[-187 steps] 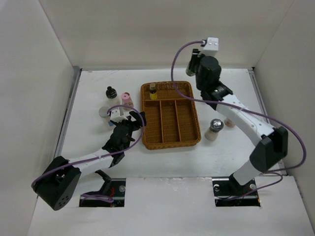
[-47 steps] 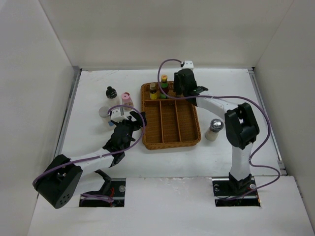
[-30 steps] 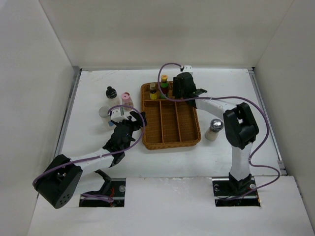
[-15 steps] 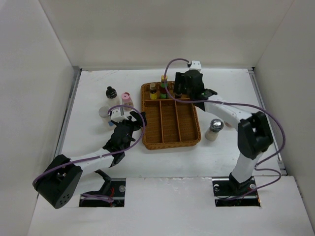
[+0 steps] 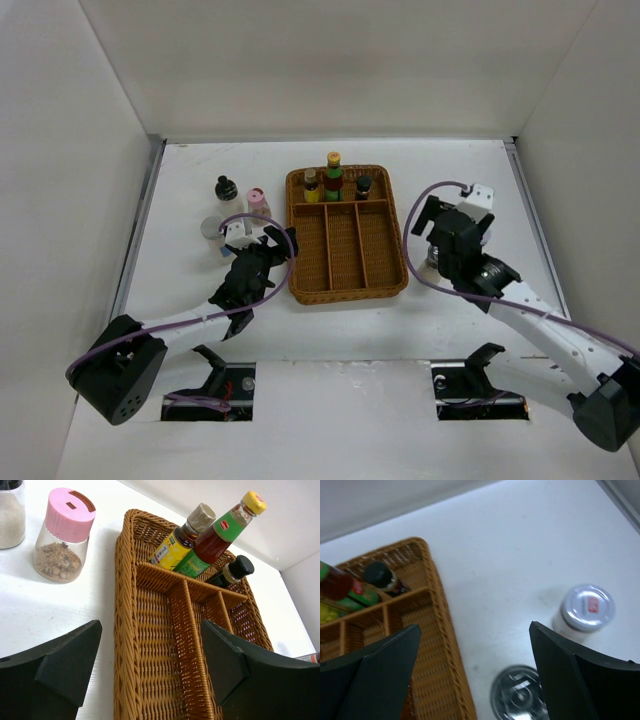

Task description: Organize the condiment bottles

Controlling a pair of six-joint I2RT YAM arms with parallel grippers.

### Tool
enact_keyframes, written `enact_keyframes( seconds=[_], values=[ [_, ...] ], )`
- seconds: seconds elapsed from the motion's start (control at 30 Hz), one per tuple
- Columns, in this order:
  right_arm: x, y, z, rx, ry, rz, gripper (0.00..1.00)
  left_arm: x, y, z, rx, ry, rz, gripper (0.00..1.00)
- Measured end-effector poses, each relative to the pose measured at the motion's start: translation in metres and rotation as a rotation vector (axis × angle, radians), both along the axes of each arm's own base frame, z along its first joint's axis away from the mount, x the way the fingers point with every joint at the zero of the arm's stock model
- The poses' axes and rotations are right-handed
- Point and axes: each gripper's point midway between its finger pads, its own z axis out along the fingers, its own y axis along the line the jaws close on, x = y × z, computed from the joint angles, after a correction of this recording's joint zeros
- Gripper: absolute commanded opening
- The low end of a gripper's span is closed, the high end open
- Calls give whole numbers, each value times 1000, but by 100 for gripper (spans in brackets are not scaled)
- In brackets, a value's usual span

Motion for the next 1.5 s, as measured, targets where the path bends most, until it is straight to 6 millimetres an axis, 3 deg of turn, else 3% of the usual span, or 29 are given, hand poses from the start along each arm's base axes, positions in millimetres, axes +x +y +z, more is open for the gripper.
enact_keyframes(
  seconds=[0.2,0.5,0.57,0.7,0.77,0.9,1.0,1.1,1.23,1.3,1.4,1.5],
  values=[
    [-33,-23,-36,-19,121,-68,99,-1,-3,0,-3,0,-9,80],
    [-39,-13,-91,-59,297,-21,96,-2,-5,0,-4,1,-17,80],
    [-39,-13,-99,-67,323,-22,88,-2,-5,0,-4,1,-17,80],
    [-36,-19,-108,-69,341,-42,54,-2,-5,0,-4,1,-17,80],
    [-35,-19,-106,-62,331,-48,47,-2,-5,0,-5,1,-17,80],
    [-37,-14,-87,-111,274,-20,46,-2,-5,0,-6,0,-17,80],
    [-31,7,-51,-139,196,47,47,-2,-5,0,-7,0,-17,80],
    [-15,40,-9,-97,95,127,46,-2,-5,0,-8,0,-16,80],
    [19,105,21,-18,16,264,46,-3,-3,9,-22,-21,-13,80],
    [35,139,16,-4,15,326,46,-4,-2,18,-39,-43,-13,80],
    [57,183,-11,-16,53,408,46,-5,-1,27,-56,-65,-12,80],
    [73,210,-41,-46,98,454,46,-5,-1,28,-58,-68,-10,80]
  ],
)
